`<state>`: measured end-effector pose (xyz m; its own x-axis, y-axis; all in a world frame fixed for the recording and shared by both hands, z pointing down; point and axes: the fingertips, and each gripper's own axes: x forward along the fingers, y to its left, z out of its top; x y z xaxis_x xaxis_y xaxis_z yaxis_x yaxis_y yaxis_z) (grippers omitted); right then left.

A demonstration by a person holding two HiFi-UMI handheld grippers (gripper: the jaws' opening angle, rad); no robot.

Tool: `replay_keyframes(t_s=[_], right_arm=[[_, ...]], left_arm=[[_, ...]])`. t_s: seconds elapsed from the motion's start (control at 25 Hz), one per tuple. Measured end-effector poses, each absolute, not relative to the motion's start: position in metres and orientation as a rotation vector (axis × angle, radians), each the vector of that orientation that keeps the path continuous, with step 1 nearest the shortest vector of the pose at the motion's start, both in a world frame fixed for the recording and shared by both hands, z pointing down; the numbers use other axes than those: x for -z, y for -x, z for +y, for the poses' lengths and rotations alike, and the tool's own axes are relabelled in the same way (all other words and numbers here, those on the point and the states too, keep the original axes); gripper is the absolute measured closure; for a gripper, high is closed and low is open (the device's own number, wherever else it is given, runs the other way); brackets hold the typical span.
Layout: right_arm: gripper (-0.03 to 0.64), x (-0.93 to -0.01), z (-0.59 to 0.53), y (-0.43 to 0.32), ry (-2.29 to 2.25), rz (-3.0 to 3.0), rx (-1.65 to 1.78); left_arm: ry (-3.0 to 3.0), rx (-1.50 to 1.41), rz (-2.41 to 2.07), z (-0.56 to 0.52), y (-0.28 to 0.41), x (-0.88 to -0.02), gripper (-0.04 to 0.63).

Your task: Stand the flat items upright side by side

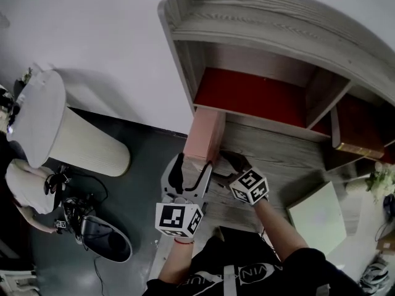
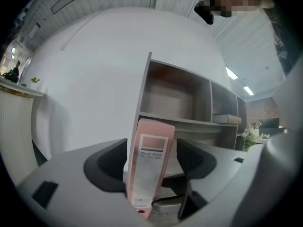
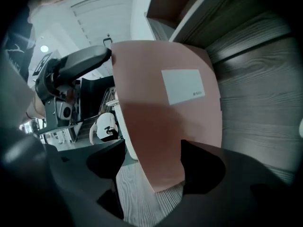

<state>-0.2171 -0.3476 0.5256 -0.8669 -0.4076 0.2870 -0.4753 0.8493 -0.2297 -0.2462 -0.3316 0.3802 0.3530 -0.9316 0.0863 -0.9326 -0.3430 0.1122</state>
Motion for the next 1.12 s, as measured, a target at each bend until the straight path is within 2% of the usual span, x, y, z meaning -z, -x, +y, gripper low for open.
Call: replay_keyframes(t_s=[0.48,0.84,1.12], right_arm=[[0.268,-0.484,-0.283,0.151,-0.980,-2.783,-0.377],[0.341,-0.498,-0.204,0.072,-1.313,-2.660,-0.433],[0.341,-0.531,-0.137,0.005,-1.476,-2.466,-0.455]], left_arm=[[-2.486,-0.030,-1.631,-0.271,0.254,-0.388,0.284],[-2.588,-0.097,-1.399,-0.219,0.203,-0.412,0.284],[-2.609,-0.135,-1.189,-0.186,0.143,-0.446,0.284]])
